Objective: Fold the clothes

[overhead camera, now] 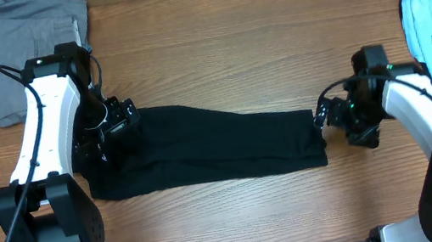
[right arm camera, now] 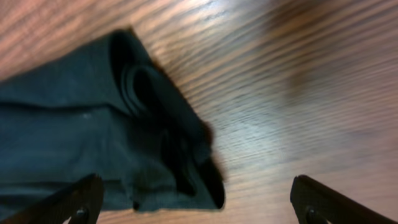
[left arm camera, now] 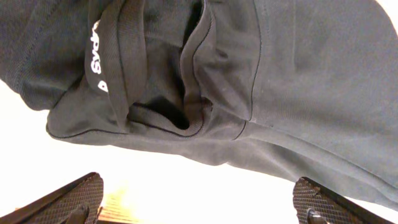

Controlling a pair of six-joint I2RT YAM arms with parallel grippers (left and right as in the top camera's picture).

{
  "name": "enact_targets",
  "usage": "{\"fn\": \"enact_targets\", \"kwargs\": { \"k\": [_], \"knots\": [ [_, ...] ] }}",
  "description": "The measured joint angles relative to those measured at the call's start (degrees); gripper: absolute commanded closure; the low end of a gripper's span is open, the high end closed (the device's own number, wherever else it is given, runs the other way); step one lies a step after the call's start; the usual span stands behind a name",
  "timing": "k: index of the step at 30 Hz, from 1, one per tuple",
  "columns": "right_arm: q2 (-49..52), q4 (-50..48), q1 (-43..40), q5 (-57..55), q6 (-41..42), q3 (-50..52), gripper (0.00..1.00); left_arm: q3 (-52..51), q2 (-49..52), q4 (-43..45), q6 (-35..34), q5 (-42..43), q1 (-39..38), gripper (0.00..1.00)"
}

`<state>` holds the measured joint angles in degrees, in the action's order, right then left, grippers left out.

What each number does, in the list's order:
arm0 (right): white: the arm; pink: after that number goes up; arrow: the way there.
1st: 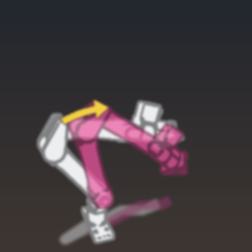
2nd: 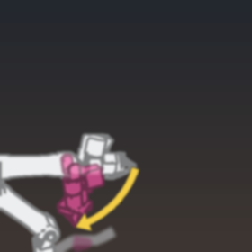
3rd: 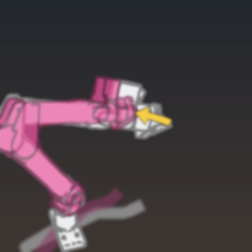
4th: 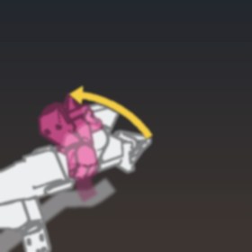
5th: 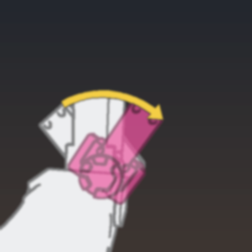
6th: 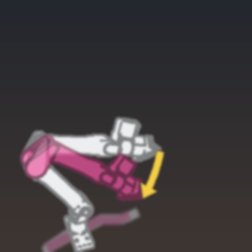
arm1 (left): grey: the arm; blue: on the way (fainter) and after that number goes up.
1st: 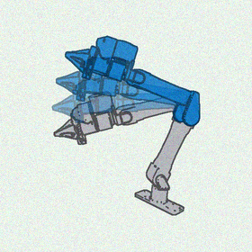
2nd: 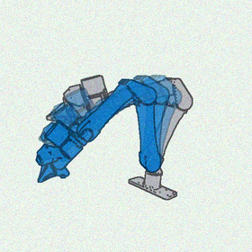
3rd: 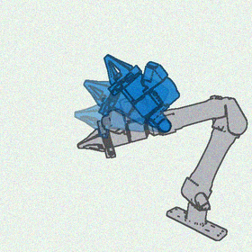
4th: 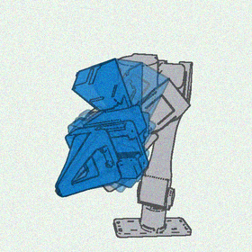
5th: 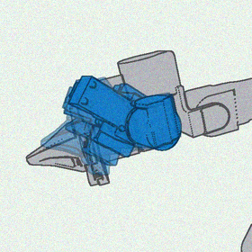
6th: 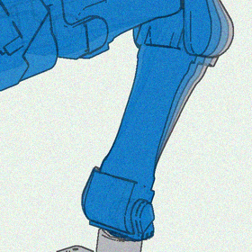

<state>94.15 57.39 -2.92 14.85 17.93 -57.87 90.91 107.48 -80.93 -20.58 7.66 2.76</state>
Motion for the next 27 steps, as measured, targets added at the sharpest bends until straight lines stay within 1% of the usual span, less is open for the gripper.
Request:
{"fn": "enact_targets", "kwargs": {
  "k": [4,7,14,16,17,18,19,20,21,24,25,27],
  "knots": [
    [0.1,-4.3,0.0,3.4,-0.8,5.2,0.0,0.0,0.0,-0.4,0.0,0.0,0.0,0.0],
    [0.1,-5.6,0.0,5.6,-1.3,7.5,0.0,0.0,0.0,-0.8,0.0,0.0,0.0,0.0],
    [-0.1,-9.9,0.2,12.9,-1.4,9.9,0.0,0.0,0.0,-0.8,0.0,0.0,-0.1,0.0],
    [-0.3,-10.9,0.6,13.9,-1.3,10.5,0.02,0.0,0.0,-0.7,0.0,0.0,-0.2,0.0],
    [-0.6,-11.6,1.0,14.4,-1.2,10.9,0.06,0.0,0.0,-0.8,0.0,0.0,-0.2,0.0],
    [-0.9,-12.4,1.4,15.0,-1.1,11.5,0.14,0.0,0.0,-0.8,0.0,0.0,-0.4,0.0],
    [-1.0,-13.3,2.0,15.6,-1.0,12.2,0.31,0.0,0.0,-0.7,0.0,0.0,-0.5,0.0],
    [-1.0,-14.0,2.3,15.8,-0.8,12.6,0.46,0.0,0.0,-0.7,0.0,0.0,-0.6,0.0],
    [-1.0,-14.7,2.7,15.8,-0.5,13.1,0.59,0.0,0.0,-0.7,0.0,0.0,-0.8,0.0],
    [-0.4,-15.6,3.0,15.6,0.6,14.7,0.92,0.0,0.0,-0.7,0.0,-0.1,-1.2,0.0],
    [-0.2,-16.2,3.0,15.6,1.0,15.1,0.96,0.0,0.0,-0.7,0.0,0.0,-1.2,0.0],
    [-0.1,-16.9,3.0,15.7,2.2,15.2,0.96,0.0,0.0,-0.7,0.0,0.0,-1.3,0.0]
  ]
}}
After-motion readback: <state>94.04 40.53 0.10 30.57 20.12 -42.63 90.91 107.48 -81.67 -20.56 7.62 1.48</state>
